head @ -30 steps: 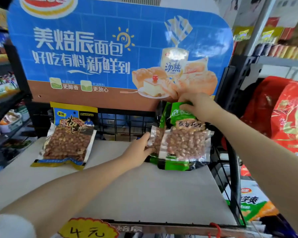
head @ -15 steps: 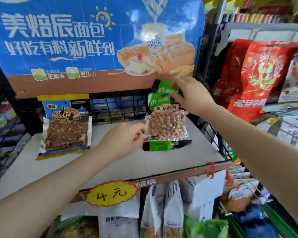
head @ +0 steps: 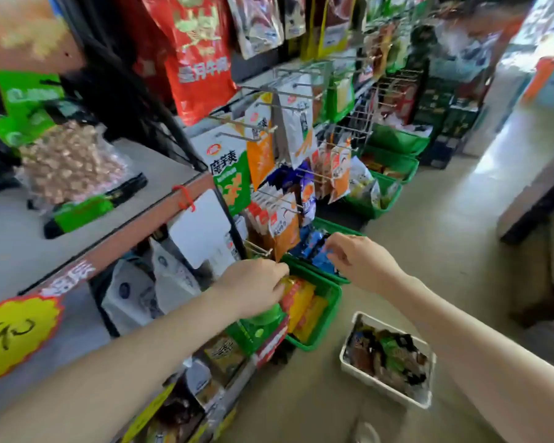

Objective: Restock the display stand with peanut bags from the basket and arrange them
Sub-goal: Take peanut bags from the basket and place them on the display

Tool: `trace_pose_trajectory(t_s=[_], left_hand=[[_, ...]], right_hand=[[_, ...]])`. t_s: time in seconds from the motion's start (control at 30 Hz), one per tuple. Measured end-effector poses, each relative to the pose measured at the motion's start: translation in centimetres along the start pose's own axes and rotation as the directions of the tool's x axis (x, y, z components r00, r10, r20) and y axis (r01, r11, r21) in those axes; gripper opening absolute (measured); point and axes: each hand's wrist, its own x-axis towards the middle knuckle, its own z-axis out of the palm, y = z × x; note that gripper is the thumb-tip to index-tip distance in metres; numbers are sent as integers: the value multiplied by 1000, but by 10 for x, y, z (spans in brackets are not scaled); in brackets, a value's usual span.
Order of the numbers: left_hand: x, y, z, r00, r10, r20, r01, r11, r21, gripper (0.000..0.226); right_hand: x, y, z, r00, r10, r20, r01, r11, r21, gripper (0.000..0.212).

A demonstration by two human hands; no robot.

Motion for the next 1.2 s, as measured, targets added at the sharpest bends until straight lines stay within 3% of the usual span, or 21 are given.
trace_pose_trajectory(t_s=[0.07,0.2,0.37,0.5,0.73,0.77,0.87,0.97,1.1,1.2], left_hand=[[33,26,34,991,58,122,-63,997,35,27],[110,80,103,950,85,301,-67,995,-70,24],[200,149,185,907,-41,419,182,935,-304,26],[251,185,267,830,-128,543,359,867,-345,22],[310,184,440,686,-203,699,416,897,-148,28],[319,178,466,666,-204,717,418,899,-132,28],[349,164,545,617,-183,765,410,905,-115,24],[377,154,604,622,-184,761,401,910,-107,26],[406,140,674,753,-187,630,325,939,-109,42],[414,134,706,838,-97,536,193,973,-126,48]], right_hand=[[-33,53,15,988,138,70,-140,990,33,19],[-98,158,40,902,384,200,-407,909,92,17],[-154,281,63,718,580,384,-643,764,49,18],[-173,361,98,581,660,477,-761,648,30,17],[-172,458,250,419,604,677,-806,591,-28,21],[-168,468,274,419,589,691,-798,602,-28,10],[-160,500,346,414,615,671,-813,582,-31,35],[-150,528,413,434,631,643,-811,585,-27,44],[-141,560,507,485,586,649,-778,628,14,37],[-146,568,550,521,573,633,-741,671,3,37]])
